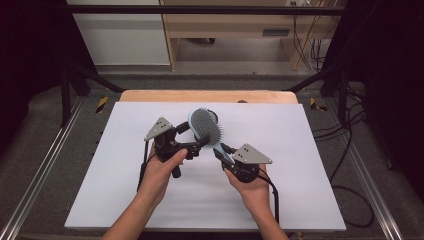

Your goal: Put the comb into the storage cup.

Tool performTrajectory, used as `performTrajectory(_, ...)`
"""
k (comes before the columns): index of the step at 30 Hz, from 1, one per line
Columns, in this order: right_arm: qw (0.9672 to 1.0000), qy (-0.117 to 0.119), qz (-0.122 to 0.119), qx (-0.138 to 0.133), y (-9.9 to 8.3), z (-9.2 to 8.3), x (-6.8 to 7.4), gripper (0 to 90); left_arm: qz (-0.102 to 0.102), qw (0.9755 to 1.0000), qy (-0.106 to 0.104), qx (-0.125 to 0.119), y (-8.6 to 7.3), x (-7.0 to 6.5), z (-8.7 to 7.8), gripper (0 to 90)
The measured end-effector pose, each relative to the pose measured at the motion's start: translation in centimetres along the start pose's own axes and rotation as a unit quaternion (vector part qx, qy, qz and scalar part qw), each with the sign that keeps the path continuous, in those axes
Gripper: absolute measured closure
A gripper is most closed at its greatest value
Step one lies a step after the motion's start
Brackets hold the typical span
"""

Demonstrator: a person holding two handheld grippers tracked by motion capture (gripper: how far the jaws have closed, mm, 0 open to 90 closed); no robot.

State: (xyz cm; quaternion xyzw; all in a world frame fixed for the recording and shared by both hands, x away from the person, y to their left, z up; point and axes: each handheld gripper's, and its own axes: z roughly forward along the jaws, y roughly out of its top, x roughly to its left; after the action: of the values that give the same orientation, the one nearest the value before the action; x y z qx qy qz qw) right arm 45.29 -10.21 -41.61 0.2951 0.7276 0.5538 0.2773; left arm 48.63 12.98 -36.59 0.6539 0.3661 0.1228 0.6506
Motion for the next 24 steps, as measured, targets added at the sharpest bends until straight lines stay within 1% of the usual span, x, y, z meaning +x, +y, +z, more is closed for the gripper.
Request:
performTrajectory(1, 1.0, 0.001, 0.0, 0.0, 0.0, 0.03, 0.04, 69.5, 0.0, 1.0, 0.0, 0.001, -0.06, -0.01, 0.15, 4.2)
performTrajectory(2, 1.0, 0.002, 0.0, -0.001, -0.04, 0.08, 0.14, 69.5, -0.003, 1.0, -0.002, 0.002, -0.16, -0.04, 0.41, 6.9)
performTrajectory(3, 1.0, 0.003, -0.001, 0.0, -0.06, 0.08, 0.19, 69.5, -0.003, 1.0, -0.002, 0.002, -0.16, -0.04, 0.41, 7.0)
performTrajectory(5, 1.0, 0.003, 0.0, 0.0, -0.07, 0.09, 0.22, 69.6, -0.009, 0.9999, -0.003, 0.003, -0.26, -0.08, 0.6, 7.4)
performTrajectory(9, 1.0, 0.006, 0.002, -0.002, -0.04, 0.15, 0.32, 69.6, -0.012, 0.9999, -0.001, 0.001, -0.29, -0.07, 0.71, 10.4)
performTrajectory(10, 1.0, 0.005, 0.001, -0.003, -0.04, 0.16, 0.39, 69.6, -0.021, 0.9998, -0.004, -0.003, -0.29, 0.0, 0.8, 12.7)
performTrajectory(11, 1.0, 0.006, 0.001, -0.004, -0.03, 0.15, 0.42, 69.6, -0.021, 0.9998, -0.004, -0.003, -0.29, 0.0, 0.8, 14.8)
performTrajectory(12, 1.0, 0.006, 0.001, -0.004, -0.03, 0.15, 0.42, 69.6, -0.027, 0.9996, -0.007, -0.003, -0.28, 0.06, 0.82, 14.8)
performTrajectory(13, 1.0, 0.005, -0.001, -0.005, -0.04, 0.17, 0.5, 69.6, -0.039, 0.9991, -0.012, -0.004, -0.29, 0.13, 0.92, 16.3)
performTrajectory(17, 1.0, 0.005, -0.001, -0.005, -0.07, 0.26, 0.63, 69.6, -0.046, 0.9989, -0.011, -0.004, -0.25, 0.14, 0.95, 18.8)
performTrajectory(21, 1.0, 0.006, -0.001, -0.005, -0.06, 0.28, 0.69, 69.5, -0.047, 0.9989, -0.003, -0.004, -0.27, 0.09, 0.99, 21.4)
performTrajectory(24, 1.0, 0.008, -0.002, -0.005, -0.07, 0.29, 0.68, 69.5, -0.049, 0.9988, -0.002, -0.005, -0.31, 0.05, 1.06, 21.9)
